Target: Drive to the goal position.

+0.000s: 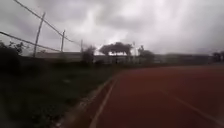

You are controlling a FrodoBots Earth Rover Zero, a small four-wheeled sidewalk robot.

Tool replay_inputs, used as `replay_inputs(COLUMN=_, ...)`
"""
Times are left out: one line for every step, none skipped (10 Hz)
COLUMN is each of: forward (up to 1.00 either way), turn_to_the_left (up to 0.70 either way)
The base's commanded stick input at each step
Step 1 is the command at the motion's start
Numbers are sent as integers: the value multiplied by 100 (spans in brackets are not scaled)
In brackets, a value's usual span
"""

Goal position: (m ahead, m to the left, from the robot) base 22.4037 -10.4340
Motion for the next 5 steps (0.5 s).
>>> replay_inputs(forward=70, turn_to_the_left=-25)
replay_inputs(forward=70, turn_to_the_left=-25)
replay_inputs(forward=70, turn_to_the_left=-25)
replay_inputs(forward=70, turn_to_the_left=-13)
replay_inputs(forward=70, turn_to_the_left=0)
